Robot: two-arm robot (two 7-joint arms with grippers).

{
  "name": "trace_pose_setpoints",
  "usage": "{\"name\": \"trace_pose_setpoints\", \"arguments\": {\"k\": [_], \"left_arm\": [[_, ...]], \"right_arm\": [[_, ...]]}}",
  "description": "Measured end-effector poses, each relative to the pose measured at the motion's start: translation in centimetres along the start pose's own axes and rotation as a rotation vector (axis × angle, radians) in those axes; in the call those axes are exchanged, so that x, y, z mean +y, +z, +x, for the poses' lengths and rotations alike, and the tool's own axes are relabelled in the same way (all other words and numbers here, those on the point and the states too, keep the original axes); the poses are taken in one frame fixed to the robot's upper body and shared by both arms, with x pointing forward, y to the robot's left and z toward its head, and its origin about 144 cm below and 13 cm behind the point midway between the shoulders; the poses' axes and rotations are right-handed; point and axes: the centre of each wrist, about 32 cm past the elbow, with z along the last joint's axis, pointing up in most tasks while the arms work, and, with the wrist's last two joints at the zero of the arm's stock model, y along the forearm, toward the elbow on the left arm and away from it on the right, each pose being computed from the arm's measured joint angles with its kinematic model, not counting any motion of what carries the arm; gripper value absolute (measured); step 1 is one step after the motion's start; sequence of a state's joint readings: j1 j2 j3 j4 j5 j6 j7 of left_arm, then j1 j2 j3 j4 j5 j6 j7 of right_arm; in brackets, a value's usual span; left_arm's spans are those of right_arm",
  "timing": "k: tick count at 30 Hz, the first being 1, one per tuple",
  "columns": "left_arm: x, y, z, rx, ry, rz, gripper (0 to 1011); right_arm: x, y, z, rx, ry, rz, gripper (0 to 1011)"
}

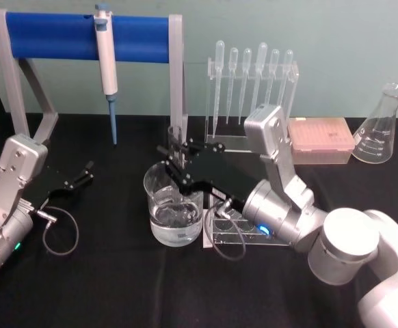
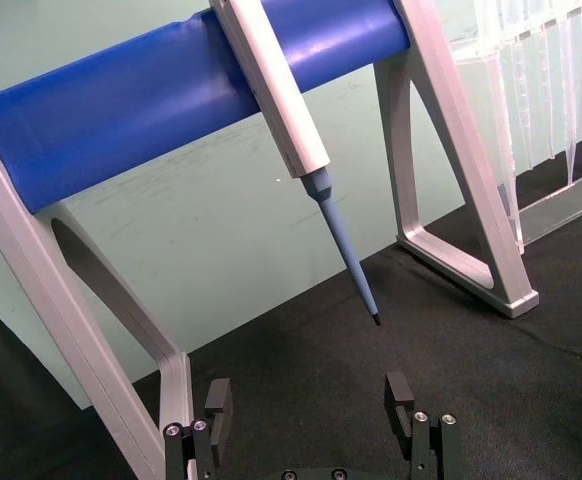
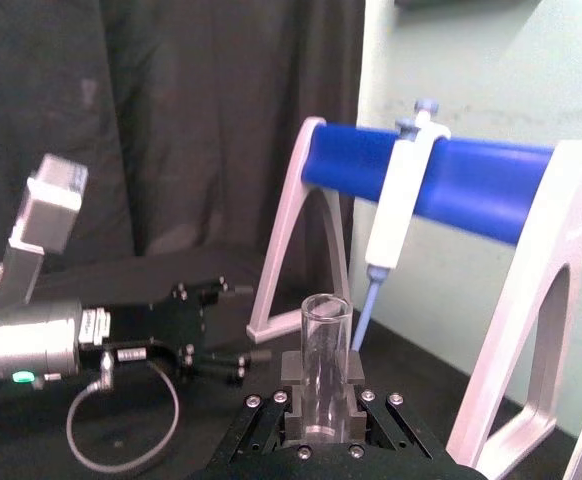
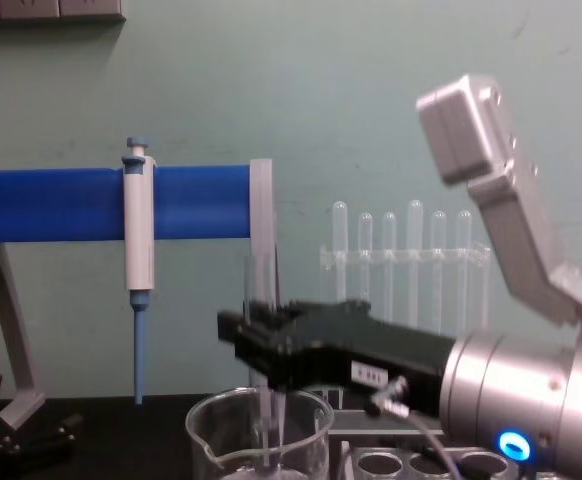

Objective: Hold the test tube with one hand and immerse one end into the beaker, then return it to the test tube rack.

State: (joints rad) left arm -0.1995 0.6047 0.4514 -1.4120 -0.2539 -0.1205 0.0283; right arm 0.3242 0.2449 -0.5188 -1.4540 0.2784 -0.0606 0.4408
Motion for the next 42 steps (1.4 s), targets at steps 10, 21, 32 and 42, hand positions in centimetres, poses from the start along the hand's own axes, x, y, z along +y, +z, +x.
{"name": "trace_pose_setpoints", "arguments": {"k": [10, 21, 32, 42], "left_arm": [[0.0, 0.0, 0.0, 0.0, 0.0, 0.0, 1000], [0.0, 0.0, 0.0, 0.0, 0.0, 0.0, 1000], [0.0, 0.0, 0.0, 0.0, 0.0, 0.0, 1000], [0.0, 0.0, 0.0, 0.0, 0.0, 0.0, 1000]], "right_arm": [[-0.1, 5.3, 0.8, -0.02, -0.002, 0.09, 227], [-2.8, 9.4, 1.4, -0.058, -0.033, 0.131, 227], [-7.4, 8.8, 1.9, -0.079, -0.106, 0.054, 227], [-8.9, 6.4, 1.9, -0.055, -0.128, -0.025, 227]]}}
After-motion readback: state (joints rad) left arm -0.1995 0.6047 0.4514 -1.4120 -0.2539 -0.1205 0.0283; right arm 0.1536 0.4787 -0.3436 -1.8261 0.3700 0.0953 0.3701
